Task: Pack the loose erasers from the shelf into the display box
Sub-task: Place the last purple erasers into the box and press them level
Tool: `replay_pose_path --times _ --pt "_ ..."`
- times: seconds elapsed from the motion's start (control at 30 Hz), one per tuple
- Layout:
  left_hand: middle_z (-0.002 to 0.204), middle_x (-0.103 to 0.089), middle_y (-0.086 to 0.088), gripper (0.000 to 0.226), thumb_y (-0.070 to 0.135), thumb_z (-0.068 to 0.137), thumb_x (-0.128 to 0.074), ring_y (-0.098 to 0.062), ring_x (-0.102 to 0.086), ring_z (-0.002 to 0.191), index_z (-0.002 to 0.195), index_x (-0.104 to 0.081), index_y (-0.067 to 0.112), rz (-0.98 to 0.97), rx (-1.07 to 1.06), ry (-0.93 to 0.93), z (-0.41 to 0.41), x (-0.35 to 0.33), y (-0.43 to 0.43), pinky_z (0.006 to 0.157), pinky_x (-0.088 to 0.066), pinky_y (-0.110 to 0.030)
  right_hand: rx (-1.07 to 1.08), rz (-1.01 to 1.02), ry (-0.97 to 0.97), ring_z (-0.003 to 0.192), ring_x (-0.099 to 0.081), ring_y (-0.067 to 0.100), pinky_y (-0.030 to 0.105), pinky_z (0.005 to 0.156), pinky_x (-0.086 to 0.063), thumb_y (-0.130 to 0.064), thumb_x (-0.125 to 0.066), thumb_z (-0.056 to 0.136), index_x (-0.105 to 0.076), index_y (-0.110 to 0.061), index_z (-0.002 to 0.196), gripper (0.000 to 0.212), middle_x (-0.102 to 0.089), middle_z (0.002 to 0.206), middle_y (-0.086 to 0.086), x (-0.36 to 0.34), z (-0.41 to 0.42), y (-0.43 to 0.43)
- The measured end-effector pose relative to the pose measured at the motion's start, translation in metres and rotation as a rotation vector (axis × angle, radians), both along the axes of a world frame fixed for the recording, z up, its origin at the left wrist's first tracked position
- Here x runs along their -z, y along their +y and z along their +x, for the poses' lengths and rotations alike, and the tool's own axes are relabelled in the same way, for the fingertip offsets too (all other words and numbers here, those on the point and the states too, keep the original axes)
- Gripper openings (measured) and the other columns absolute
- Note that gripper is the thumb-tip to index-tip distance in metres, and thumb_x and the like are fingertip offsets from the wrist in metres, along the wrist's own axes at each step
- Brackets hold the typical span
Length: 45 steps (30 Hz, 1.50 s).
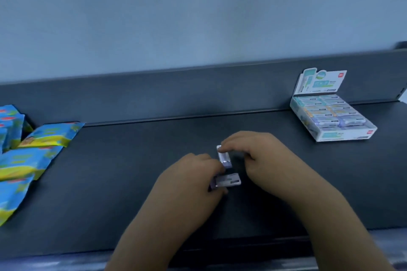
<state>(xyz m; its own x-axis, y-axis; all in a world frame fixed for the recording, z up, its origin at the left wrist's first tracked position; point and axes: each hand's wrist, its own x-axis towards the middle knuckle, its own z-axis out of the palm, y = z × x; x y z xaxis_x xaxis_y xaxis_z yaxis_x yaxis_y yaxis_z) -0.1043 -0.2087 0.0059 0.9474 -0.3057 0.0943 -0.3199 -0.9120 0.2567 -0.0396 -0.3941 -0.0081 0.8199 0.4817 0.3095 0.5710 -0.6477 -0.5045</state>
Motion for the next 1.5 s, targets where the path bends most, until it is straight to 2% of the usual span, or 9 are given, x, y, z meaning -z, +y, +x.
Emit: replay_pose_path --times 0.17,0.33,0.5,0.67,0.8,0.97,1.23,1.4,1.5 --pt "0.107 -0.053 0.015 0.014 0.037 0.092 -0.053 -0.011 -0.047 0.101 0.105 -0.057 0.032 0.001 0.040 -0.020 0.001 0.001 0.004 0.075 -0.045 -0.030 -0.028 -0.282 0.150 0.119 -0.061 0.016 0.031 0.098 -0.047 0.007 -0.063 0.077 -0.077 -0.023 0.116 0.051 -0.069 0.123 -0.002 -0.017 -0.004 0.022" --pt "0.094 -0.050 0.009 0.014 0.035 0.092 -0.049 -0.009 -0.047 0.094 0.095 -0.061 0.028 0.012 -0.009 -0.001 0.000 0.004 0.033 0.076 -0.048 -0.030 0.084 -0.282 0.176 0.108 -0.061 0.014 0.031 0.095 -0.048 0.004 -0.062 0.078 -0.076 -0.036 0.116 0.056 -0.061 0.120 -0.008 -0.010 -0.001 0.025" --pt "0.095 -0.052 0.009 0.009 0.031 0.090 -0.050 -0.009 -0.051 0.091 0.091 -0.059 0.028 -0.035 -0.090 0.014 0.003 -0.002 0.052 0.078 -0.050 -0.031 0.184 -0.329 0.151 0.092 -0.057 0.014 0.035 0.085 -0.051 -0.017 -0.062 0.089 -0.074 -0.038 0.113 0.034 -0.050 0.099 -0.011 -0.004 -0.003 0.033" --pt "0.100 -0.050 0.010 0.014 0.042 0.092 -0.056 -0.009 -0.051 0.095 0.101 -0.059 0.032 -0.034 -0.059 0.055 0.006 0.002 0.051 0.082 -0.050 -0.031 0.233 -0.307 0.161 0.091 -0.057 0.010 0.034 0.084 -0.052 -0.037 -0.069 0.084 -0.073 -0.032 0.101 0.018 -0.051 0.100 -0.012 -0.002 -0.008 0.037" --pt "0.101 -0.048 0.009 0.008 0.028 0.096 -0.051 -0.011 -0.050 0.095 0.102 -0.057 0.030 -0.082 -0.042 0.000 0.008 0.011 0.050 0.083 -0.049 -0.034 0.240 -0.234 0.102 0.093 -0.055 0.006 0.029 0.086 -0.050 -0.027 -0.071 0.086 -0.075 -0.031 0.103 0.017 -0.052 0.111 -0.017 0.000 -0.018 0.035" --pt "0.099 -0.051 0.012 0.009 0.027 0.096 -0.055 -0.008 -0.050 0.094 0.102 -0.059 0.032 -0.204 -0.024 -0.058 0.005 0.015 0.046 0.084 -0.046 -0.030 0.303 -0.157 0.016 0.088 -0.058 0.007 0.035 0.081 -0.052 -0.021 -0.070 0.084 -0.072 -0.031 0.100 0.019 -0.059 0.095 -0.016 0.005 -0.035 0.015" --pt "0.090 -0.057 0.014 0.011 0.022 0.091 -0.063 -0.011 -0.051 0.088 0.098 -0.064 0.031 -0.282 0.013 -0.180 0.002 0.014 0.009 0.079 -0.048 -0.036 0.372 0.030 -0.103 0.087 -0.062 0.009 0.034 0.079 -0.054 -0.013 -0.072 0.087 -0.074 -0.026 0.108 0.025 -0.066 0.097 -0.012 0.011 -0.055 -0.026" --pt "0.085 -0.057 0.015 0.017 0.016 0.087 -0.067 -0.012 -0.053 0.082 0.094 -0.066 0.031 -0.320 0.016 -0.247 0.003 0.010 -0.035 0.071 -0.049 -0.037 0.369 -0.009 -0.181 0.091 -0.064 0.019 0.041 0.078 -0.056 -0.014 -0.071 0.089 -0.072 -0.026 0.110 0.024 -0.069 0.101 -0.010 0.006 -0.049 -0.072" --pt "0.085 -0.057 0.015 0.017 0.015 0.087 -0.068 -0.011 -0.052 0.082 0.093 -0.067 0.031 -0.315 -0.015 -0.261 0.005 0.007 -0.068 0.071 -0.048 -0.035 0.364 0.018 -0.193 0.094 -0.063 0.016 0.040 0.081 -0.055 -0.016 -0.070 0.090 -0.071 -0.028 0.111 0.024 -0.068 0.104 -0.014 0.001 -0.045 -0.106"
